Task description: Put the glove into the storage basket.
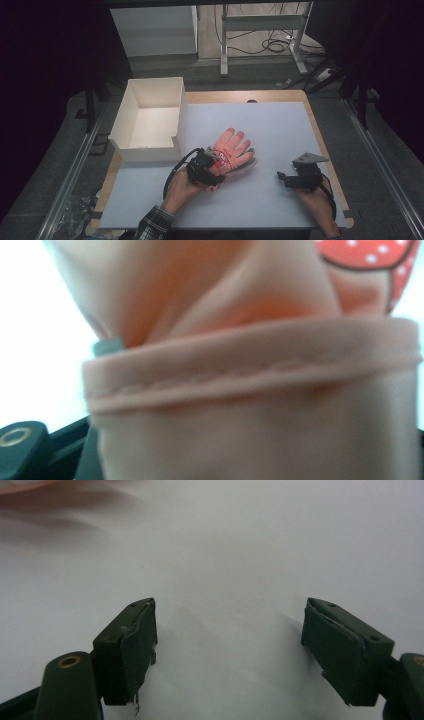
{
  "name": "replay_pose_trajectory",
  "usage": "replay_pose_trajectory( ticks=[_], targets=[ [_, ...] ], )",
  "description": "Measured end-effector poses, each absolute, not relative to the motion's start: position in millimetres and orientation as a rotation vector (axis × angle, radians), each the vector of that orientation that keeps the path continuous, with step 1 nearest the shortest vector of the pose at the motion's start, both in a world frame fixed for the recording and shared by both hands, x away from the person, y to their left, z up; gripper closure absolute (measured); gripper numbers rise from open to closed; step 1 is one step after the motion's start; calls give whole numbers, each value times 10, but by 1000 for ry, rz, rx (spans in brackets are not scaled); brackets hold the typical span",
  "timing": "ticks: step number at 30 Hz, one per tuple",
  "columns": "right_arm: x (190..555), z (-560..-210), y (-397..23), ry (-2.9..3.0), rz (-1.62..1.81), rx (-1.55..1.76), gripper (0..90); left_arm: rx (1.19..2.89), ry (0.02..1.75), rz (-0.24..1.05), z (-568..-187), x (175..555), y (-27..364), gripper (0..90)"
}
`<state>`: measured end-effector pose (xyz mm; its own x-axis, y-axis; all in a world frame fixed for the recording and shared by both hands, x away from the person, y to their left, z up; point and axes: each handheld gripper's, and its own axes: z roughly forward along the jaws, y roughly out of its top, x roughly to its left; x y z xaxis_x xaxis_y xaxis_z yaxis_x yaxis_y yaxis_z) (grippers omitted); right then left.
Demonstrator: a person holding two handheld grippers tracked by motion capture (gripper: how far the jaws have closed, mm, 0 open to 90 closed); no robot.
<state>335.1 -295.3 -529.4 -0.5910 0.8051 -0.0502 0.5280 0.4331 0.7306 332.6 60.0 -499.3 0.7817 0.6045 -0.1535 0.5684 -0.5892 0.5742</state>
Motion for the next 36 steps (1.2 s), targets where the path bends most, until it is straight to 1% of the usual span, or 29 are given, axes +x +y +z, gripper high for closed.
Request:
replay_pose_trajectory(
  ticks=[9,22,25,29,33,36],
  targets=[
    [3350,-5295,-2953,2297,966,1133,225,2356,895,152,-4743,3460,617,463],
    [3349,-5296,-2953,2298,966,1134,225,2347,940,213,-4330,3721,642,460],
    [3349,-5296,-2953,2298,966,1134,225,2344,944,218,-4284,3751,646,459],
    [3348,-5297,-2952,2298,969,1135,225,2341,958,247,-4113,3852,669,458],
    [3348,-5297,-2952,2297,969,1135,225,2334,970,261,-4036,3907,691,455],
    [3349,-5298,-2953,2296,969,1132,225,2325,996,302,-3932,3981,733,455]
  ],
)
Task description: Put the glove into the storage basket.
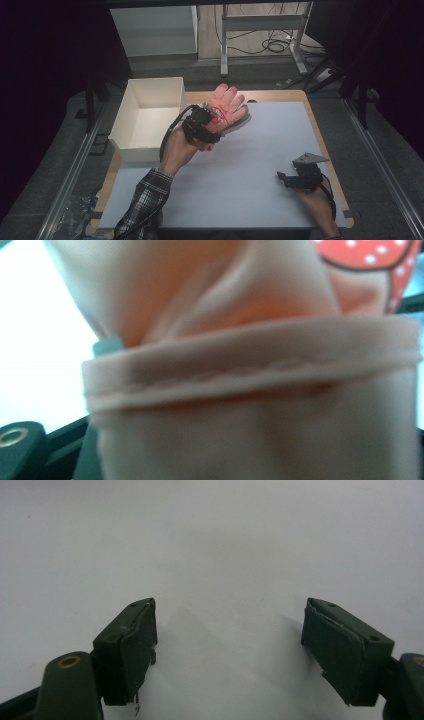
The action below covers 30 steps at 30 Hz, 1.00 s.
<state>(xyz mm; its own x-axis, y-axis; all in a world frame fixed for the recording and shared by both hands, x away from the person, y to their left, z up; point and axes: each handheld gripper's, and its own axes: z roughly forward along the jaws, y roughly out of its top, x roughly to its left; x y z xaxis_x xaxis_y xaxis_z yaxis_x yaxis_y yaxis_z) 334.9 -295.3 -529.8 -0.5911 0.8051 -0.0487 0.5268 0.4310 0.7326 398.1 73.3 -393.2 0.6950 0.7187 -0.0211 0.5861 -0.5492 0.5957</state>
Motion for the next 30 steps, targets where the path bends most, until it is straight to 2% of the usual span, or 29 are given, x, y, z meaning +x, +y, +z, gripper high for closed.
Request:
replay_pose_trajectory(
  ticks=[14,22,30],
  targets=[
    [3348,-5298,-2952,2296,969,1133,225,2264,1085,346,-3703,4167,945,451],
    [3349,-5299,-2952,2296,970,1133,225,2214,1180,404,-3557,4266,1216,449],
    [3349,-5299,-2953,2295,970,1131,225,2145,1309,440,-3583,4342,1548,448]
  ],
)
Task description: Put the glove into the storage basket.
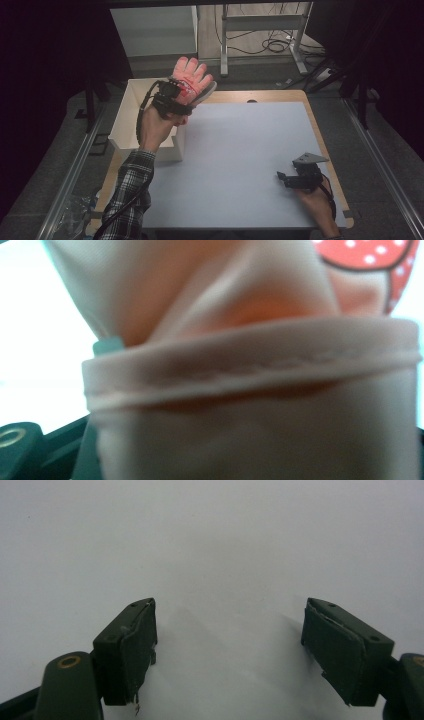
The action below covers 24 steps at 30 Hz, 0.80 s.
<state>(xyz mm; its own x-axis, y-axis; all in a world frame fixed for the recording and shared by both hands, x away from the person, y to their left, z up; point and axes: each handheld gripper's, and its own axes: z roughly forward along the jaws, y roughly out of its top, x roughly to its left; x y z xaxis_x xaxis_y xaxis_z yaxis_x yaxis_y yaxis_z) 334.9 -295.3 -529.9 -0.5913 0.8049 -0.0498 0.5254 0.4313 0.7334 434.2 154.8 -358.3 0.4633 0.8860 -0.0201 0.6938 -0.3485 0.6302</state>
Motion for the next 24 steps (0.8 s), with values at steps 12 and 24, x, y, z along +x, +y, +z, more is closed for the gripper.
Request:
replay_pose_trajectory(
  ticks=[12,24],
  targets=[
    [3348,-5299,-2953,2295,969,1132,225,2030,1482,489,-3732,4339,2037,437],
    [3348,-5299,-2952,2294,969,1133,225,1957,1637,492,-4093,4409,2362,436]
  ],
)
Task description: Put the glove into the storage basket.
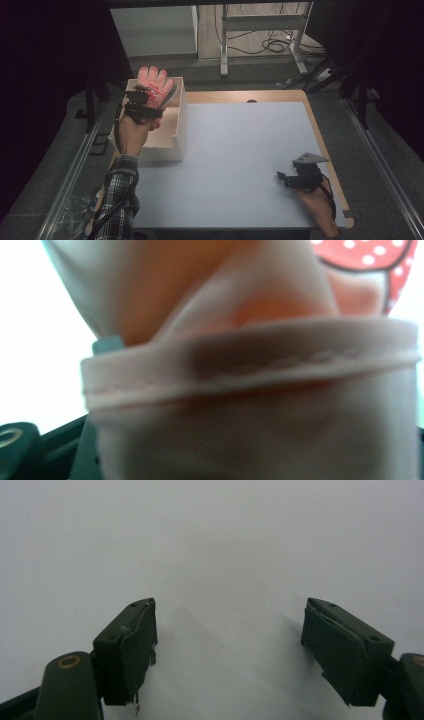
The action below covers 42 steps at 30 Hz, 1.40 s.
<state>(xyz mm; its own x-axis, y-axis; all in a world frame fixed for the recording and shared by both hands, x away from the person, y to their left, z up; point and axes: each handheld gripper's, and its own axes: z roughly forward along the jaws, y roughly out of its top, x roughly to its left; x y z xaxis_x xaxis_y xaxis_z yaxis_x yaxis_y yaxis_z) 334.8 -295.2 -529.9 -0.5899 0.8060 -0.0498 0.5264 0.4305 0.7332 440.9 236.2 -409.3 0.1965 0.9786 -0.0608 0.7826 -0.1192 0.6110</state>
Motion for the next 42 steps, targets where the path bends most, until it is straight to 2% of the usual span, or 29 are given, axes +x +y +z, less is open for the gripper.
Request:
replay_pose_trajectory(
  ticks=[13,22,28,33,38,42],
  targets=[
    [3349,-5299,-2953,2294,969,1131,225,1989,1728,464,-4573,4565,2269,419],
    [3348,-5299,-2953,2294,969,1131,225,2063,1779,443,-4698,4737,2067,394],
    [3348,-5299,-2953,2294,969,1131,226,2094,1826,363,-4771,4827,2019,354],
    [3348,-5299,-2953,2294,969,1131,225,2150,1860,248,-4834,4886,2020,243],
    [3348,-5299,-2953,2294,969,1131,225,2170,1830,263,-4800,4883,2037,127],
    [3348,-5299,-2953,2294,969,1131,225,2177,1831,252,-4796,4883,2072,75]
  ],
)
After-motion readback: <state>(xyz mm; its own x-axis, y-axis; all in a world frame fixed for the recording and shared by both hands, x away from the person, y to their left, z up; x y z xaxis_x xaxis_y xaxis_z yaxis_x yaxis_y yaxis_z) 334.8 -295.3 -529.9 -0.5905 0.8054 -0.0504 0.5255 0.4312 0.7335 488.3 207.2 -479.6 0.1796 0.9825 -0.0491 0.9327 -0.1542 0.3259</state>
